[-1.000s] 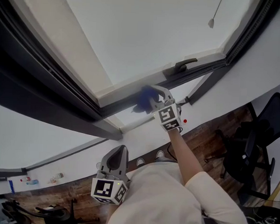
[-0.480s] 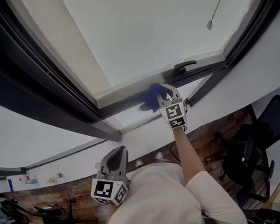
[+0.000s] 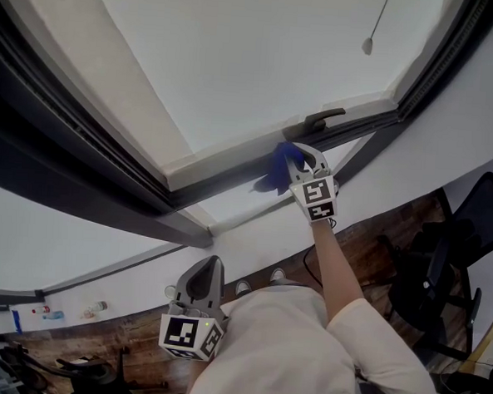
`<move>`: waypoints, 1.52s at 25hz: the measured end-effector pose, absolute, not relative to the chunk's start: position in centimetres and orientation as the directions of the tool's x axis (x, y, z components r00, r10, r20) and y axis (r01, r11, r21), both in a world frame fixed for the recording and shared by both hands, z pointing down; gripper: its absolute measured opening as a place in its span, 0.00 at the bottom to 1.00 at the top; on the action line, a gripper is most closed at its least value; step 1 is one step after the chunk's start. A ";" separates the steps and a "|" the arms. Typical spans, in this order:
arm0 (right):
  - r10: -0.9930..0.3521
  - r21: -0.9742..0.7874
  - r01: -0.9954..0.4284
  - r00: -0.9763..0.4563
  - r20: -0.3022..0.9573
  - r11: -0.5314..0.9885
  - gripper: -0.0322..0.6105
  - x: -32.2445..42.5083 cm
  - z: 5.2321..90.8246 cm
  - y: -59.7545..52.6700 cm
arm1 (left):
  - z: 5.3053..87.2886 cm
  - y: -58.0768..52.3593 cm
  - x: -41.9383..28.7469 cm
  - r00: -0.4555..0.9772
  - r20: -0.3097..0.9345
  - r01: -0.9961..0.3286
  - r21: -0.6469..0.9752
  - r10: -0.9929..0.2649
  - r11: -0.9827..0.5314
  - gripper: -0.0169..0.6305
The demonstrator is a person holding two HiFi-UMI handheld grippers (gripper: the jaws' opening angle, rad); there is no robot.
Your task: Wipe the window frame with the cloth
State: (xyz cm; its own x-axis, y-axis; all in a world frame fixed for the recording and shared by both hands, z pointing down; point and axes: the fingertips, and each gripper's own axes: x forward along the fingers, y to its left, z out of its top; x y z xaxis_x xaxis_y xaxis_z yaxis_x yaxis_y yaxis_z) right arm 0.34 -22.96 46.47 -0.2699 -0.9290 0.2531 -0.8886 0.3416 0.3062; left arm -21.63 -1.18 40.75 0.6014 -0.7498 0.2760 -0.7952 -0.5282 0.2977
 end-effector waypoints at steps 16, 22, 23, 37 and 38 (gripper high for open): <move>-0.953 0.250 -0.942 -0.156 0.261 0.223 0.12 5.4 46.1 -23.7 | 40.2 0.0 -21.7 0.569 0.274 -0.817 0.300 -0.775 -0.493 0.04; -0.951 0.152 -0.962 -0.186 0.246 0.227 0.12 1.0 45.7 -20.9 | 40.2 1.3 -23.8 0.555 0.276 -0.825 0.304 -0.785 -0.477 0.04; -0.945 0.137 -0.956 -0.221 0.241 0.259 0.12 -0.9 45.7 -20.2 | 40.2 1.4 -24.3 0.552 0.277 -0.827 0.304 -0.786 -0.474 0.04; -0.740 0.134 -0.730 -0.643 0.199 0.670 0.12 -27.2 45.1 -16.0 | 40.2 4.8 -34.5 0.433 0.277 -0.890 0.282 -0.858 -0.358 0.04; -0.730 0.141 -0.719 -0.650 0.212 0.681 0.12 -28.1 45.6 -16.0 | 40.2 5.1 -35.3 0.413 0.280 -0.899 0.279 -0.867 -0.339 0.04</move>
State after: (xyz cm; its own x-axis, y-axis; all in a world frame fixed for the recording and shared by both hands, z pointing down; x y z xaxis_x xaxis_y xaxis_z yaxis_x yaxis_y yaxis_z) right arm -28.09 -16.05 45.56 -0.6495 -0.7302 0.2121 -0.7190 0.6806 0.1410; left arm -35.31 5.14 40.24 0.4134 -0.8666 0.2796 -0.8987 -0.3388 0.2786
